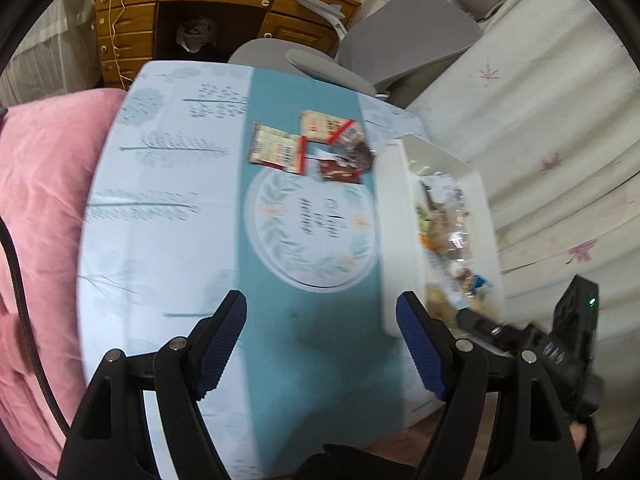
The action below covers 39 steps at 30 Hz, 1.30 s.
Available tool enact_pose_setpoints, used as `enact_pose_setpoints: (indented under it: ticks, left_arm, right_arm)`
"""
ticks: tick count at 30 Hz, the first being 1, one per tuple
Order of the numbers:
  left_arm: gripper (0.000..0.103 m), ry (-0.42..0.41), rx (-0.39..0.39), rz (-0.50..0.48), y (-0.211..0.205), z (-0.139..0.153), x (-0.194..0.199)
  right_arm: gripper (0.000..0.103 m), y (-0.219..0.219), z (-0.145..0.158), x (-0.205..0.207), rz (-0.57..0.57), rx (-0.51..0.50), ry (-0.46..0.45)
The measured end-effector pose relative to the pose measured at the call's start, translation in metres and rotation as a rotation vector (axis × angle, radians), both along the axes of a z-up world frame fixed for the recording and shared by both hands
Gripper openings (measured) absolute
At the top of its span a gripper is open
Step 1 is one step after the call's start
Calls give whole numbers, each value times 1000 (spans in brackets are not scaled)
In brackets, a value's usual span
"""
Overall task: Organize snacks
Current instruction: 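Withdraw both open tools from the tray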
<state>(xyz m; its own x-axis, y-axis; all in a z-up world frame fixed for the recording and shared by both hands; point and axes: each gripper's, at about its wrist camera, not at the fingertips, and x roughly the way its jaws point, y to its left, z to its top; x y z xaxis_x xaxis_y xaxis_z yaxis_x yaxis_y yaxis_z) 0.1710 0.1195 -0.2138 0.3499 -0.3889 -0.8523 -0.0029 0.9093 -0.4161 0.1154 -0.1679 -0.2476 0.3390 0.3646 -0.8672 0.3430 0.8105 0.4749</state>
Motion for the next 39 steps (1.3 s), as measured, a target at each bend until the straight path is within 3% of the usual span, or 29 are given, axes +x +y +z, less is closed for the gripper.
enact_pose_setpoints:
  ticks: [7,19,31,39]
  left_arm:
    - [81,-3,51,-37,32,-7,24]
    - [83,-70,108,-70,45,-10,87]
    - [83,-88,145,-135,25,-47,166]
    - [83,-79,160,-201,-5,-84,207]
  right_arm:
    - [94,29,2,12,-149,91,44]
    - [94,55,-4,70,-369,228,79]
    - [94,60,-40,157,-532,247,173]
    - [94,66,-65,201,-556,139,220]
